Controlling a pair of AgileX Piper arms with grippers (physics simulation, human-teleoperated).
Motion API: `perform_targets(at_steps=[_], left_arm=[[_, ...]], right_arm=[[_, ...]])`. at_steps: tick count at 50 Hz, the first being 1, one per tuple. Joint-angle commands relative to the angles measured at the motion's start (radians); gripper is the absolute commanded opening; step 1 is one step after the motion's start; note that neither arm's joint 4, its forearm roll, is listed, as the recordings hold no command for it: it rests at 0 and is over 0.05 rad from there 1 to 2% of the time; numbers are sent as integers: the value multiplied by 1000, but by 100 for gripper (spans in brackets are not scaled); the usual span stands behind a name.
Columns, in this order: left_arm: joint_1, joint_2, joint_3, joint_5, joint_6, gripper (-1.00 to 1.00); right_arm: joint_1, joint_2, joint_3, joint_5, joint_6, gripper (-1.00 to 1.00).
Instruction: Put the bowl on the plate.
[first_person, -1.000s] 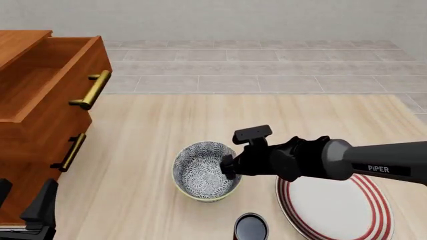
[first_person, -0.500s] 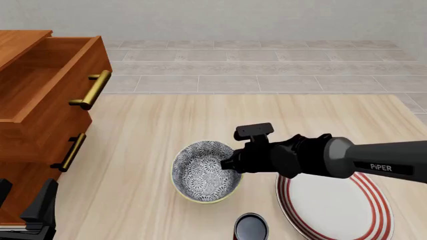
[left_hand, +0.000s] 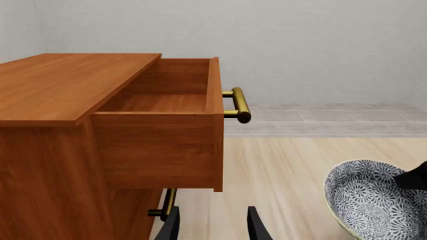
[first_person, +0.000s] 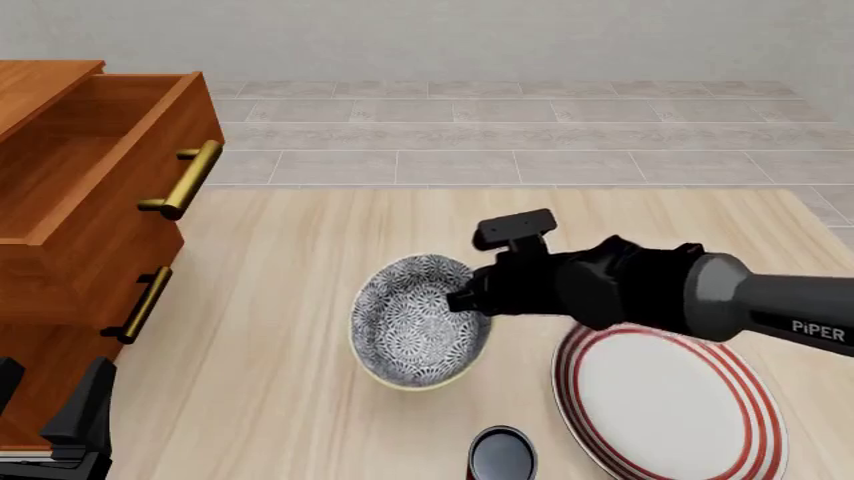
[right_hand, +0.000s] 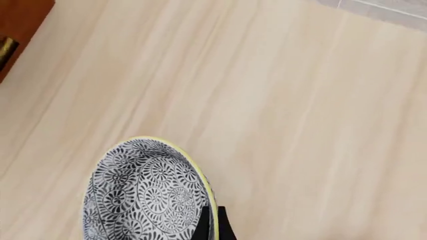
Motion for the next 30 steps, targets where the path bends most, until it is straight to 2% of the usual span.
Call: perform_targets(at_steps=[1, 16, 30], left_arm=[[0, 0, 0, 0, 0, 100], [0, 0, 0, 0, 0, 100], [0, 0, 0, 0, 0, 100]], right_arm=[[-17, -47, -30, 33, -16, -100], [-94, -147, 1, 64, -32, -100], [-203, -302, 124, 77, -26, -100]])
